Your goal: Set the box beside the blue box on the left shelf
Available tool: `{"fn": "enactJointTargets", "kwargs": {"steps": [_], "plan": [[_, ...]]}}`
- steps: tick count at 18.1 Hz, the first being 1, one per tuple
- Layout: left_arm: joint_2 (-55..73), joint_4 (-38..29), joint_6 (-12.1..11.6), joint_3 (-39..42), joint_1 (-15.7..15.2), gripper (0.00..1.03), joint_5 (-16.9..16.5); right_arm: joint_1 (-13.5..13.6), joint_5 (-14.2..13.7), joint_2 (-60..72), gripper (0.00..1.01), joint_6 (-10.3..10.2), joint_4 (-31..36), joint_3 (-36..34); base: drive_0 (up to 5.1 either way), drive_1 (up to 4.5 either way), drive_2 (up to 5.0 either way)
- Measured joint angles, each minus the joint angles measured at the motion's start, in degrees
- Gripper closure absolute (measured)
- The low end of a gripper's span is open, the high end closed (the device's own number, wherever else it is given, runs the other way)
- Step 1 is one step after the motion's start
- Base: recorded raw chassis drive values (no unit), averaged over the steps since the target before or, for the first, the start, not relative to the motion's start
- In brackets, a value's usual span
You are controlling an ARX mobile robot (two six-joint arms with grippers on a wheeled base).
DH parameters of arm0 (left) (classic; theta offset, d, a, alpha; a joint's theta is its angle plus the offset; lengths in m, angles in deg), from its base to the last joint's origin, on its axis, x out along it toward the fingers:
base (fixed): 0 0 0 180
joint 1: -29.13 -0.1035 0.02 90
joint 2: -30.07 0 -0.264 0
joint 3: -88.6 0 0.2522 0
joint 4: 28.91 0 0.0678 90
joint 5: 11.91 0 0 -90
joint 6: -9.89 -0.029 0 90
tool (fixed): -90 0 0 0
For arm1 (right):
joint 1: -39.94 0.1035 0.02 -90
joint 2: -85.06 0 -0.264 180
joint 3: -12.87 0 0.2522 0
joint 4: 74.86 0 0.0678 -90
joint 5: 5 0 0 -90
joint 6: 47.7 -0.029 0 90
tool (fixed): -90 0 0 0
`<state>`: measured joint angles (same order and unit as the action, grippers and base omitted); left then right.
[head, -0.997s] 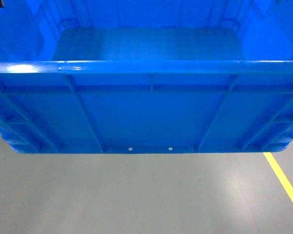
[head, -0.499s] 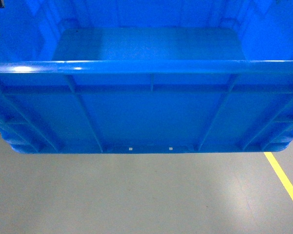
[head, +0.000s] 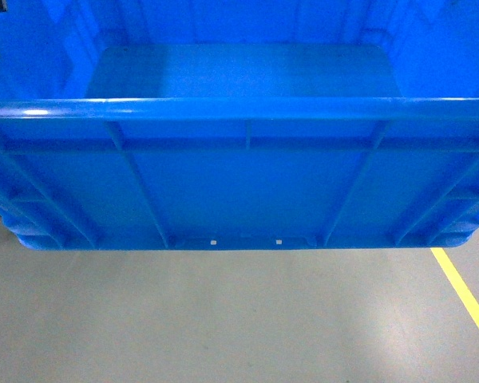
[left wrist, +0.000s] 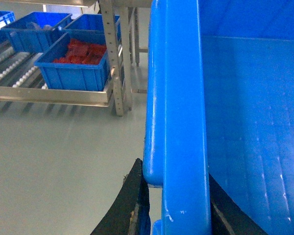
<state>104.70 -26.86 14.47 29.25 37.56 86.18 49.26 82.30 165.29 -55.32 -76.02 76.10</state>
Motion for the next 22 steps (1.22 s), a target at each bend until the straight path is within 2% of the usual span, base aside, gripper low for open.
{"fn": "enactJointTargets", "kwargs": {"steps": [22], "plan": [[0.0, 0.0, 0.0, 0.0, 0.0, 0.86, -0.1, 0.0, 0.0, 0.0, 0.80, 0.0, -0.1, 0.0, 0.0, 4.32, -4.3]]}}
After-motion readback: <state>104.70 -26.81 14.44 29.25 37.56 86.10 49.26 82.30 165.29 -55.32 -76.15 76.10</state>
